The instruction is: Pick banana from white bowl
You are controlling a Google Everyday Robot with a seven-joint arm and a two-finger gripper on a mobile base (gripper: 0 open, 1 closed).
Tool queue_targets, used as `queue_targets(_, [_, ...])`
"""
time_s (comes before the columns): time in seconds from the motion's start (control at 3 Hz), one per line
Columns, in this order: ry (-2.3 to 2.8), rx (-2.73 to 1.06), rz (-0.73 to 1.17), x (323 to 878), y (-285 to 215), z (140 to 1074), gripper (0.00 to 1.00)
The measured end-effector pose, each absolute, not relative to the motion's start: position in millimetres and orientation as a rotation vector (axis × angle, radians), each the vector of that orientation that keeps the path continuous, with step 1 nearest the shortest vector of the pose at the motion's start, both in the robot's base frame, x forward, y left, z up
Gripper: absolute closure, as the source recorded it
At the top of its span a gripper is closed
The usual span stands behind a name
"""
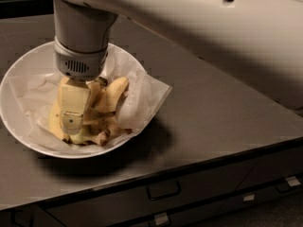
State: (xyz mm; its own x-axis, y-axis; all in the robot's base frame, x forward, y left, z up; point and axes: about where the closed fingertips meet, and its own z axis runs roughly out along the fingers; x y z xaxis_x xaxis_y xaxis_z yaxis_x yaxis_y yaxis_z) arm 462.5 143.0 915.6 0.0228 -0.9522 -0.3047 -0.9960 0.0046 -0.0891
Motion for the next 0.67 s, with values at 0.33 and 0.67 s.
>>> queue_targets(0.33, [2.063, -1.944, 0.215, 461.8, 139.6, 919.5, 0.0])
queue_targets(0.67, [2.135, -1.808, 0.195, 460.1, 133.6, 925.5, 0.0])
